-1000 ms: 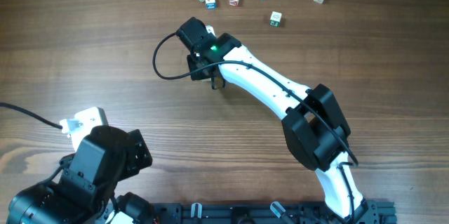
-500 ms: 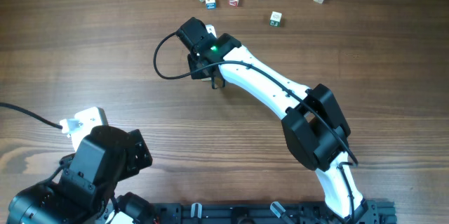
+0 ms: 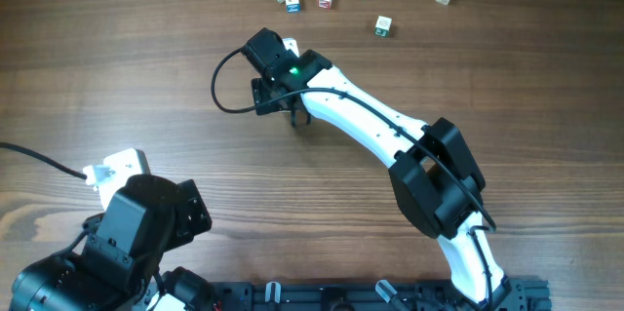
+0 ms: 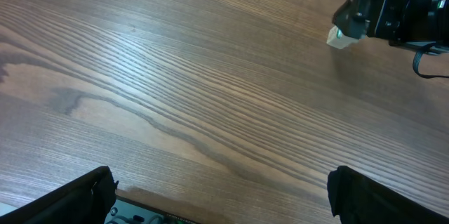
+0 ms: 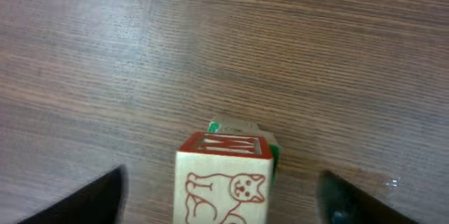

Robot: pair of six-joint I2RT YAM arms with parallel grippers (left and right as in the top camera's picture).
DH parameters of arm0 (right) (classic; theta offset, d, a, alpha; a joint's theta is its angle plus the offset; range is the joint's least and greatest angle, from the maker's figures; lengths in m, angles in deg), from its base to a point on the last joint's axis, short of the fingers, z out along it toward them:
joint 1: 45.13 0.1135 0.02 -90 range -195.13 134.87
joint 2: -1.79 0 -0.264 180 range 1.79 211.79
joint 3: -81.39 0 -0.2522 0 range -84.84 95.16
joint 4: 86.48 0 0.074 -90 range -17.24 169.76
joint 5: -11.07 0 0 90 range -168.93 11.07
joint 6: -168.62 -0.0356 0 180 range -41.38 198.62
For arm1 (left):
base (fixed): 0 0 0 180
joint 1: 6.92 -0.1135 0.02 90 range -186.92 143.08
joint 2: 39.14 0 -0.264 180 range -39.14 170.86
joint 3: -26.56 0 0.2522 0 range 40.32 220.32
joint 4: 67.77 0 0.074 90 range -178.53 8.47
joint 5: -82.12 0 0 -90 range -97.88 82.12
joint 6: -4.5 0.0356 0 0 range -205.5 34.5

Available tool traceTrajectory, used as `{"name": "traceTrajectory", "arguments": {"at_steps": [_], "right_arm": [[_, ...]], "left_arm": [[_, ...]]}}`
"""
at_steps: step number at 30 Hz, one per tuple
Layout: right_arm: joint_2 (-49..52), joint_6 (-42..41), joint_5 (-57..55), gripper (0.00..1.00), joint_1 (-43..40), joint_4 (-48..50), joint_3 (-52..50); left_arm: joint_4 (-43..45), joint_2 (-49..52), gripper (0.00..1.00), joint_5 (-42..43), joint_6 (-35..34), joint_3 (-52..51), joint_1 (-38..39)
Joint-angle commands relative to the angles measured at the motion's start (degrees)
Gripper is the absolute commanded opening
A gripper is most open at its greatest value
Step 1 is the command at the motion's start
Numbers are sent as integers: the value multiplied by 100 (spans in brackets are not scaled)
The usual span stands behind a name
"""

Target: Form a tower

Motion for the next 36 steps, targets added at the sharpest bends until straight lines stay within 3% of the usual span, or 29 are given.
{"name": "traceTrajectory", "arguments": {"at_steps": [1, 11, 15, 22, 28, 36], "right_arm": [[22, -232, -319, 100, 17, -2, -50], [385, -225, -55, 97, 17, 127, -72], [424, -245, -59, 88, 15, 155, -72], [568, -389, -13, 82, 15, 293, -72], [586, -393, 33, 66, 15, 339, -72], [616, -424, 33, 63, 15, 345, -72]], "left_arm": [[-4, -4, 100, 31, -76, -9, -26], [-7, -4, 100, 31, -76, -9, -26], [-4, -4, 100, 31, -76, -9, -26], [-7, -4, 100, 31, -76, -9, -26], [-4, -4, 100, 31, -76, -9, -26], [-4, -4, 100, 31, -76, -9, -26]]}}
